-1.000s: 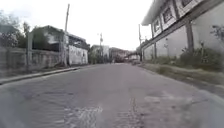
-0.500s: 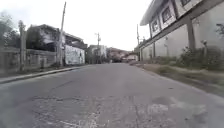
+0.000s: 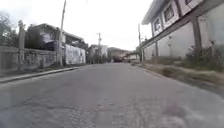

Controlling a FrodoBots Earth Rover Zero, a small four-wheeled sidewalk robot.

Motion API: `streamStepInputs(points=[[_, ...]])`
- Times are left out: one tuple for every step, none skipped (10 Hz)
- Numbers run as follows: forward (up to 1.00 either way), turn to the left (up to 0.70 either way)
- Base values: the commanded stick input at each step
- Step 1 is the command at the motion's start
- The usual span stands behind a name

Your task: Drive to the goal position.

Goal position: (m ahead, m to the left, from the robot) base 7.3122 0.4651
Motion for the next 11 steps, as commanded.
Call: streamStepInputs(points=[[0.67,0.01],[0.67,0.01],[0.67,0.01],[0.67,0.01],[0.67,0.01],[0.67,0.01],[0.67,0.01],[0.67,0.01],[0.67,0.01],[0.67,0.01],[0.67,0.01]])
